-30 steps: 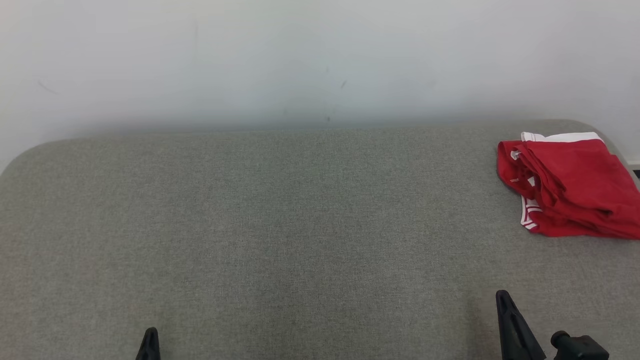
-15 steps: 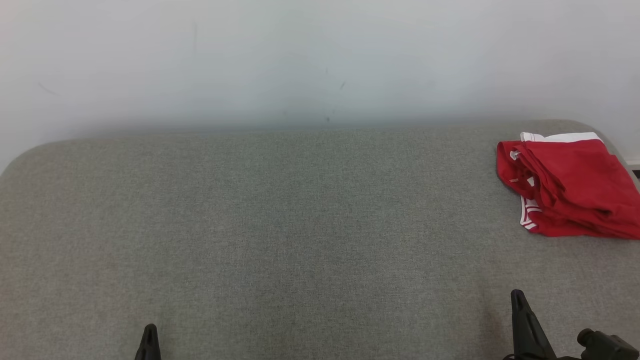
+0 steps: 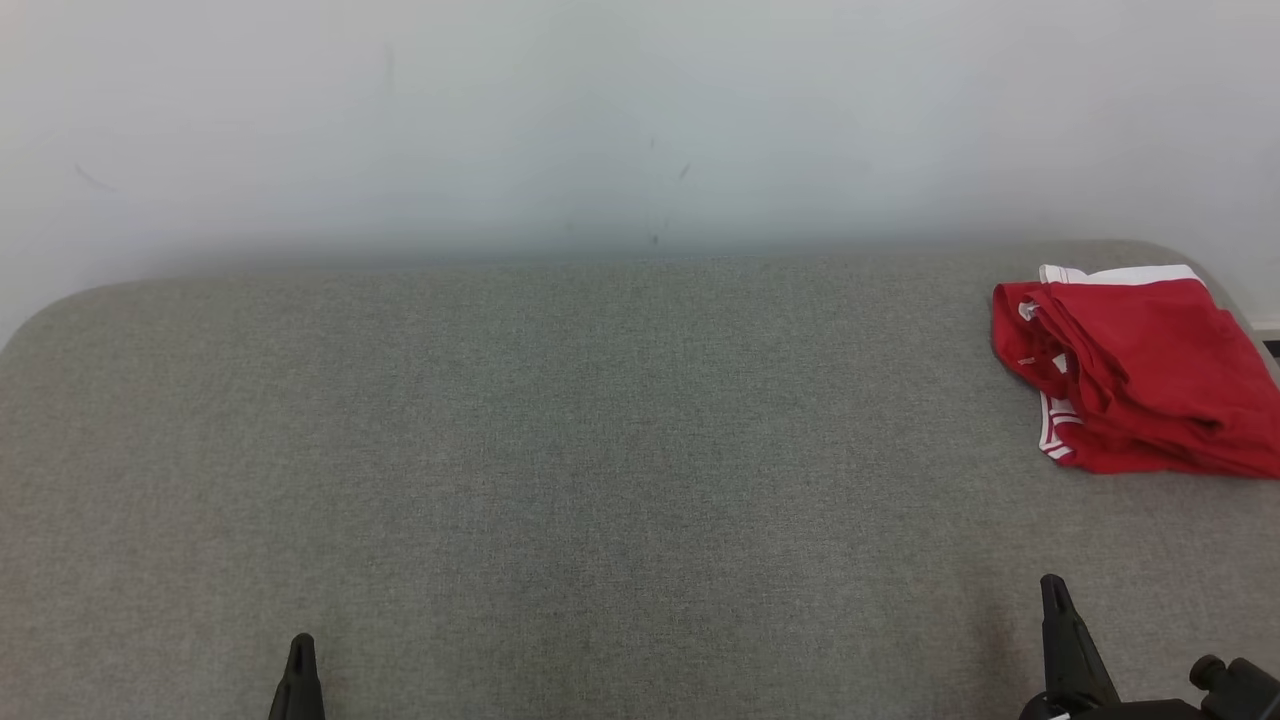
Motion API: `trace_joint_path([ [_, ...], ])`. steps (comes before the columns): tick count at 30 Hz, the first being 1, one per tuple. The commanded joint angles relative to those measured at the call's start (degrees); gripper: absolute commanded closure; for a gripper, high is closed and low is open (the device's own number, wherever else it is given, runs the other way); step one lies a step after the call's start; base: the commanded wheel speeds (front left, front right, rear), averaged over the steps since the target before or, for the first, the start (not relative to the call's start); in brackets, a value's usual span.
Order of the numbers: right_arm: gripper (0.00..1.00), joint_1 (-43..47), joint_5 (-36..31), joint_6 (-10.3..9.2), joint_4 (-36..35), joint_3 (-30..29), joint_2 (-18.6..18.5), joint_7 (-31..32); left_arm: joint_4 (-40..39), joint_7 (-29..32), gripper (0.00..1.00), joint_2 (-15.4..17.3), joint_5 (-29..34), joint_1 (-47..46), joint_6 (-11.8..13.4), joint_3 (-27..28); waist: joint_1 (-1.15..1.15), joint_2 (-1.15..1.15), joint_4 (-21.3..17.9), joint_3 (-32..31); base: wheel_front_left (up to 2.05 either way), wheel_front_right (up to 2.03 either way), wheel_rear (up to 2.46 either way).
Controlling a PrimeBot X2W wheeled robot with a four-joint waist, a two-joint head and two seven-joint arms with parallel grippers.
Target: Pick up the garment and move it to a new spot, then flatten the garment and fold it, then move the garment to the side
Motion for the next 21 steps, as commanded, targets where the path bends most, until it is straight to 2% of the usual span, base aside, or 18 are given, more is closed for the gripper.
trace_joint_path([
  [1,1.00,-0.96,1.96,0.01,-1.00,-0.40,-0.13,0.45,-0.76,0.30,1.00,0.19,-1.70,-1.40,-0.28,-0.04,0.00,0.00,0.00,-0.01,0.00,0.00,0.00],
  [21,1.00,-1.62,17.01,0.02,-1.51,-2.38,0.12,4.69,-0.67,3.55,1.00,0.25,-16.38,-3.17,-0.61,-0.64,0.00,0.00,-0.09,-0.11,0.00,0.00,0.00],
])
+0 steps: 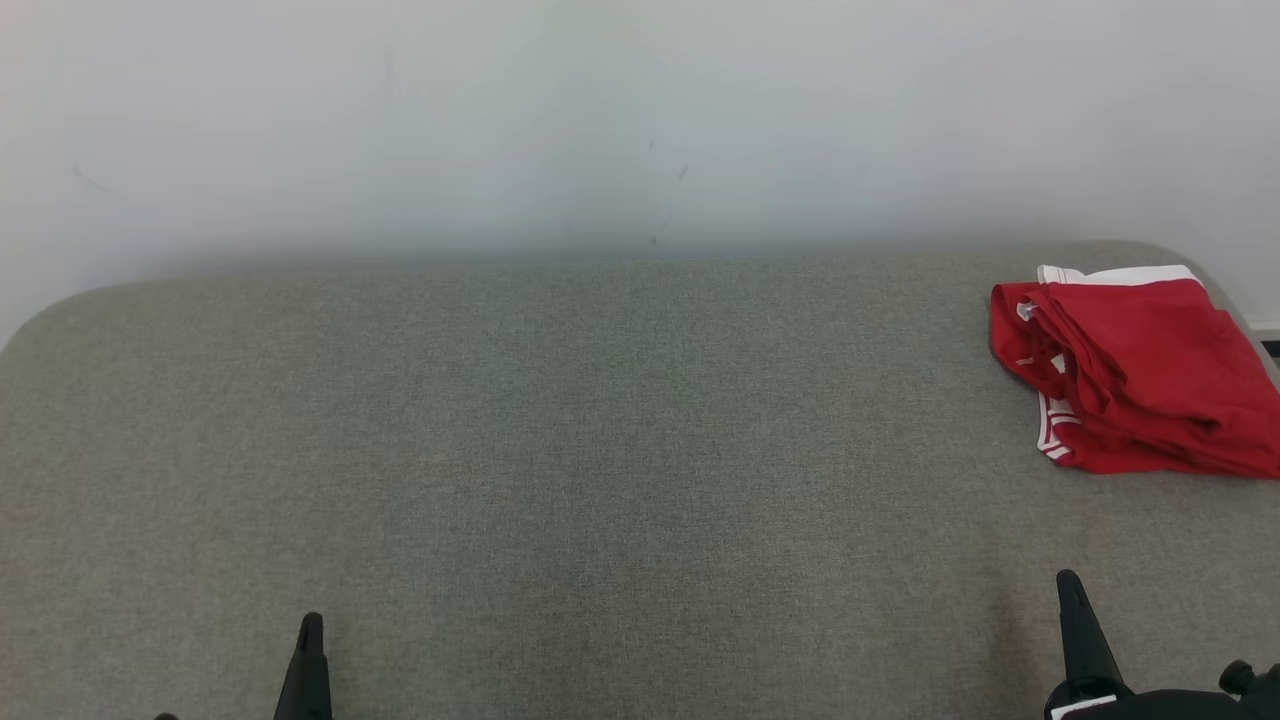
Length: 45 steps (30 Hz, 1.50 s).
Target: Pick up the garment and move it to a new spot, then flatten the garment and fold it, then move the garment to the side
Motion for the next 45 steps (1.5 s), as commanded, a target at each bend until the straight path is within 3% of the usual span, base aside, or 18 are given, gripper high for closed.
trace_joint_path([
  [1,1.00,-1.09,2.32,0.03,-0.70,-0.50,0.03,0.63,-0.64,0.45,1.00,0.22,-2.35,-1.23,-0.21,-0.16,0.00,0.00,-0.01,-0.01,0.00,0.00,0.00],
  [45,1.00,-2.03,27.03,0.05,-1.53,-4.16,0.76,8.07,-0.42,5.92,1.00,0.33,-26.67,-4.14,-0.83,-1.10,0.00,0.00,-0.21,-0.24,0.00,0.00,0.00],
])
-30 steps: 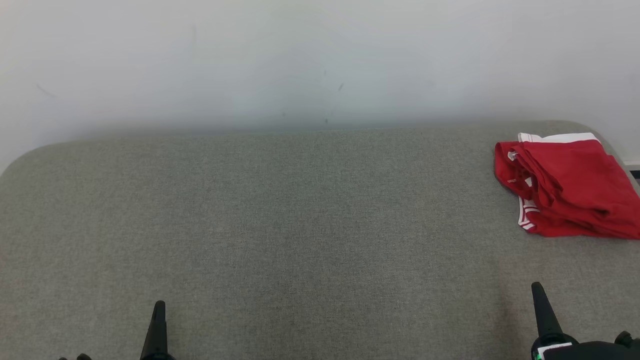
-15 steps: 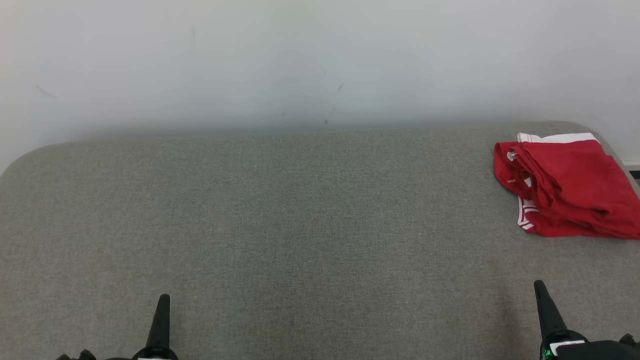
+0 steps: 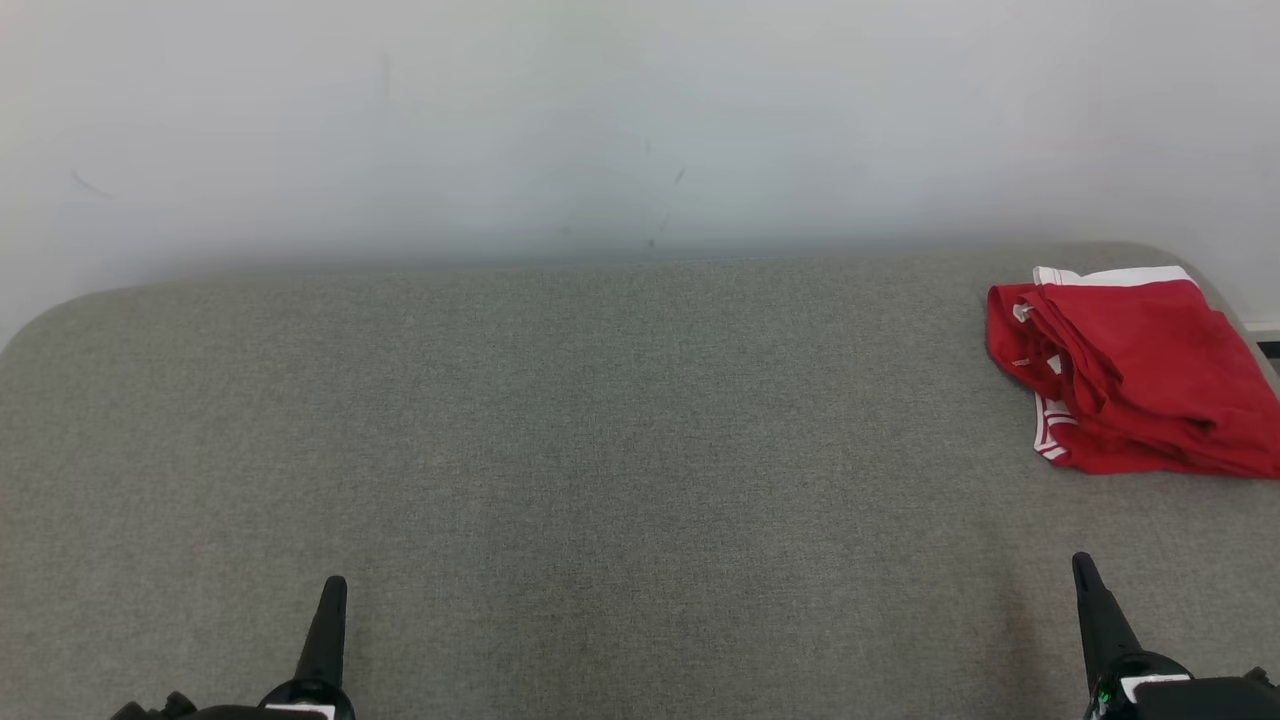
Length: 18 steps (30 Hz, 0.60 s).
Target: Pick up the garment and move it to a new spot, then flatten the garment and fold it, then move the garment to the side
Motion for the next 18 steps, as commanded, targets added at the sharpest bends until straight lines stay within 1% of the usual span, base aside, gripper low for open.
trace_joint_path([
  [1,1.00,-0.53,1.43,0.05,-0.44,-0.34,0.17,0.44,-0.35,0.39,1.00,0.26,-1.60,-0.70,-0.31,-0.04,0.00,0.00,-0.01,-0.01,0.00,0.00,0.00],
  [18,1.00,-0.78,8.12,0.06,-0.64,-1.38,0.40,2.56,-0.26,1.90,1.00,0.28,-8.20,-1.64,-0.57,-0.31,0.00,0.00,-0.08,-0.09,0.00,0.00,0.00],
])
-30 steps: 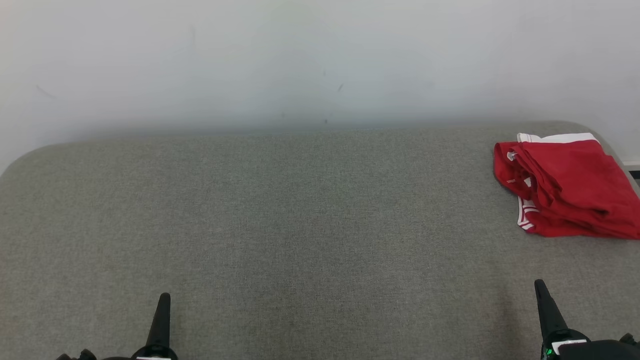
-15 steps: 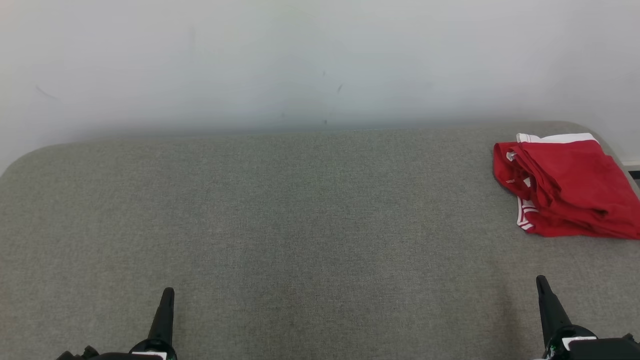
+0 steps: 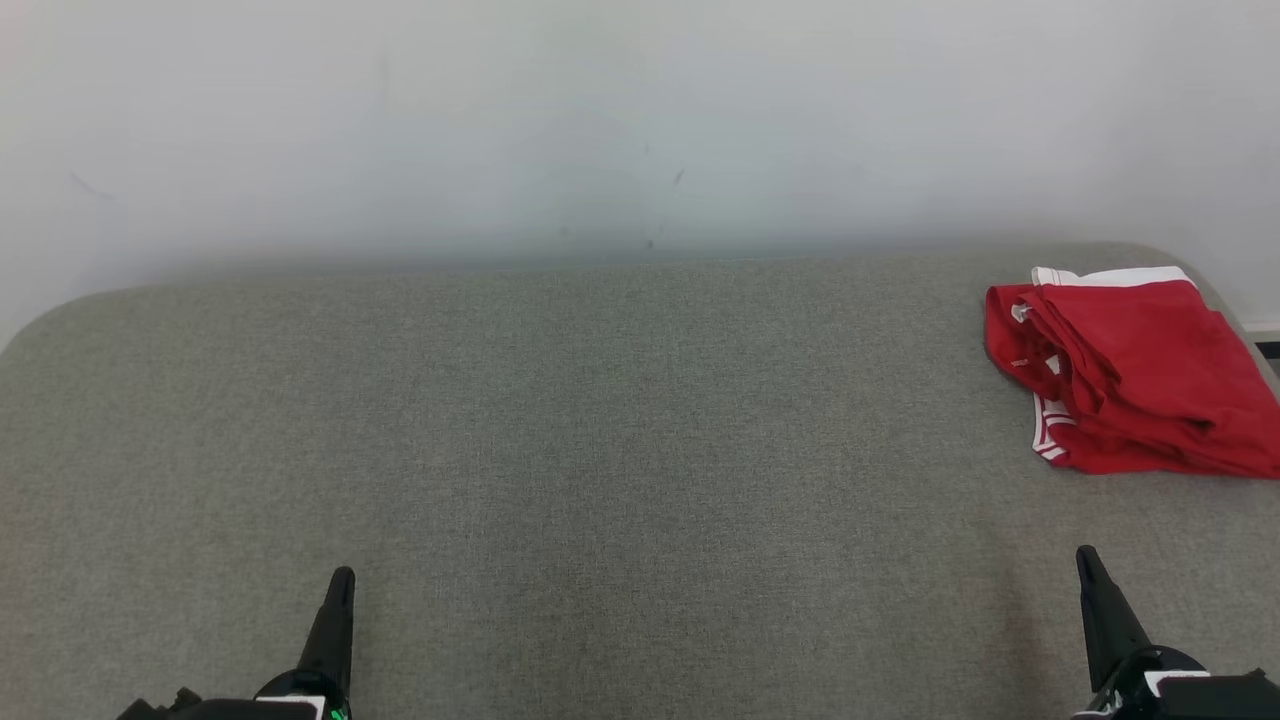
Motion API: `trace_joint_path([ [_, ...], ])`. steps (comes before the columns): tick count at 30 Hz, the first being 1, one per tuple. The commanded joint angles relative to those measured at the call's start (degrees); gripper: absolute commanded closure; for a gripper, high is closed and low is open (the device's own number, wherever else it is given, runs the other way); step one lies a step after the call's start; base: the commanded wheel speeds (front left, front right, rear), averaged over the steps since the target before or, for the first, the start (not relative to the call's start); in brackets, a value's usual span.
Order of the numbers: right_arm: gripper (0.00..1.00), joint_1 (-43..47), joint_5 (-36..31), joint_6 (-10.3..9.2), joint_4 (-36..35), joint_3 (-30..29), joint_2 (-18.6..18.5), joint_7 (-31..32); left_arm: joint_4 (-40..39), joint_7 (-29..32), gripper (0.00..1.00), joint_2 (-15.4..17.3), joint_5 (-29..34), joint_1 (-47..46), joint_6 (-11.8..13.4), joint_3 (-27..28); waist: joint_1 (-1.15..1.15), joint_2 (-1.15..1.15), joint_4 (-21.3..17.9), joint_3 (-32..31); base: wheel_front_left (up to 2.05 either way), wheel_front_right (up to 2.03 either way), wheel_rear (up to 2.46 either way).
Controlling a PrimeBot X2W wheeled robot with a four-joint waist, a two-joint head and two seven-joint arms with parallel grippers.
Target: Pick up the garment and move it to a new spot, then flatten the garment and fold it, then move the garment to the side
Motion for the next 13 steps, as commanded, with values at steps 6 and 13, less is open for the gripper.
trace_joint_path([
  [6,1.00,-0.49,2.86,0.06,-0.36,-0.55,0.27,0.86,-0.20,0.73,1.00,0.26,-3.02,-0.96,-0.39,-0.12,0.00,0.00,-0.03,-0.03,0.00,0.00,0.00],
  [13,1.00,-0.54,3.29,0.06,-0.34,-0.66,0.32,1.09,-0.19,0.82,1.00,0.26,-3.58,-1.09,-0.42,-0.14,0.00,0.00,-0.03,-0.04,0.00,0.00,0.00],
])
